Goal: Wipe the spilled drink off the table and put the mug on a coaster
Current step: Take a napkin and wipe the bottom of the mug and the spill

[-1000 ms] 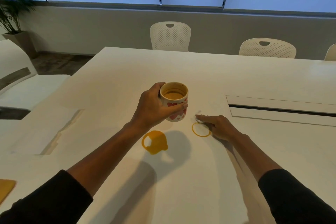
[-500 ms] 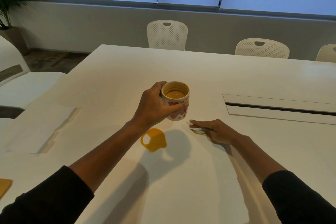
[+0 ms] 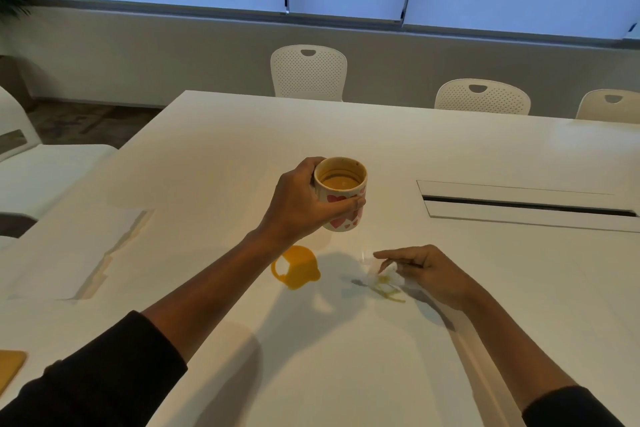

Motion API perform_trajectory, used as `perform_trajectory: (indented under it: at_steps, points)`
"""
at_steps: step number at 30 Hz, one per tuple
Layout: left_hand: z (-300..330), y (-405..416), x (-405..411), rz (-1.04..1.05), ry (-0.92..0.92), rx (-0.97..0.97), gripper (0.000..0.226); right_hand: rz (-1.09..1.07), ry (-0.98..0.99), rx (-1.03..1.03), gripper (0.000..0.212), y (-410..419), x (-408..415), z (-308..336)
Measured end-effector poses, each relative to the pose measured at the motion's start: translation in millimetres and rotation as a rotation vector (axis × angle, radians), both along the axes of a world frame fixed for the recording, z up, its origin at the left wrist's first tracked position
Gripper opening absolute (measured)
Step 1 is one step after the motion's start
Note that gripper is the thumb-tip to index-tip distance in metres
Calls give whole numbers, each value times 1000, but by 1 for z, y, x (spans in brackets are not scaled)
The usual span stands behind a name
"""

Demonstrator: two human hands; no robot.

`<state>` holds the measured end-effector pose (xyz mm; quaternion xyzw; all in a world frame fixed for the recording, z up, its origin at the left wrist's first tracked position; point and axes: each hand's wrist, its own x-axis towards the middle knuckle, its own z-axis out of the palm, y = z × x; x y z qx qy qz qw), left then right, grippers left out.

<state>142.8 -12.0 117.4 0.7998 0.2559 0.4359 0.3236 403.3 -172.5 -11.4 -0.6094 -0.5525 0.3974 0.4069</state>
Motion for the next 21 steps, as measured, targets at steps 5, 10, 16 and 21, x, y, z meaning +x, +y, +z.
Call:
perform_trajectory:
  at_steps: [5, 10, 16, 21]
  points:
    - [4, 1, 0, -10, -19, 9, 86, -299, 580, 38, 32, -13, 1, 5]
    - [6, -1, 1, -22, -19, 7, 87, -492, 584, 87, 22, -16, -1, 12]
    - [6, -4, 1, -16, -8, 17, 84, -506, 437, 106, 8, -24, -1, 18]
    - [6, -6, 1, -20, -7, 13, 84, -466, 532, 100, 35, -26, 1, 28]
